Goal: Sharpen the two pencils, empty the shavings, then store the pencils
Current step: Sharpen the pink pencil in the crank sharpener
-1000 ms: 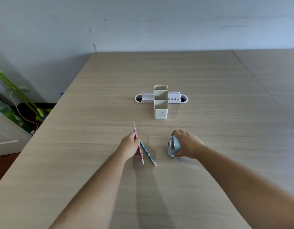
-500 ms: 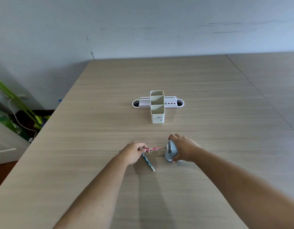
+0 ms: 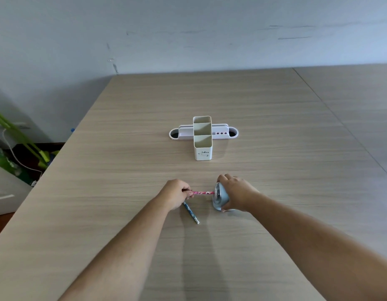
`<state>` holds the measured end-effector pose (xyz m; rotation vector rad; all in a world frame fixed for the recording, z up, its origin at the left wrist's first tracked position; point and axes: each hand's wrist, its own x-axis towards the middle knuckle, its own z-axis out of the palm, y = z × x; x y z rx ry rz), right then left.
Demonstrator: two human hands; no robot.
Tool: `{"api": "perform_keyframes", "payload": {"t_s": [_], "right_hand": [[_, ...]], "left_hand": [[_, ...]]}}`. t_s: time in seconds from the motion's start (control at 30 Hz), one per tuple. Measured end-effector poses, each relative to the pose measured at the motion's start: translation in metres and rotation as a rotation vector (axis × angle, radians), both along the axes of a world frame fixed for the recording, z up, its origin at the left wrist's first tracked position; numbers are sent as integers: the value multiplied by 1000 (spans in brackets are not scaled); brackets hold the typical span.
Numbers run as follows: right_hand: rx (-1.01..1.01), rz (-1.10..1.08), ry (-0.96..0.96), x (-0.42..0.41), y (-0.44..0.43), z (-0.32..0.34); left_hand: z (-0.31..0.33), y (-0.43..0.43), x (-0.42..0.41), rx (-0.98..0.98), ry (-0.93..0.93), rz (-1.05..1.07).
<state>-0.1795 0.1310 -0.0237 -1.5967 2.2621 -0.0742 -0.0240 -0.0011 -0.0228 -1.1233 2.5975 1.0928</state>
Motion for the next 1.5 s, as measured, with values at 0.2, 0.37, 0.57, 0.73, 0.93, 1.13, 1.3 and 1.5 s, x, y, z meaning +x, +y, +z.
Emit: {"api": "perform_keyframes", "payload": {"t_s": [0.2, 0.37, 0.57, 0.73, 0.93, 1.13, 1.3, 1.5], "right_hand": [[10, -14, 12, 5, -5, -3], [-34, -76, -223, -4, -1, 8], [-208, -376, -319, -48, 34, 14], [-40, -311, -212, -43, 53, -28], [-51, -287, -217, -29, 65, -43], [33, -99, -196, -33, 80, 8], [-63, -188, -94, -61, 34, 14], [64, -296, -200, -29, 56, -37]], "left_hand": [[-4, 12, -11, -29, 28, 10], [11, 15, -17, -179, -131, -96], [25, 37, -49, -455, -161, -347], [4, 72, -77, -473, -203, -415], [-1, 81, -85, -449, -171, -243], [1, 81, -81, -448, -127, -276], [2, 80, -76, -453, -132, -342], [-3, 84, -76, -431, -109, -228]]}}
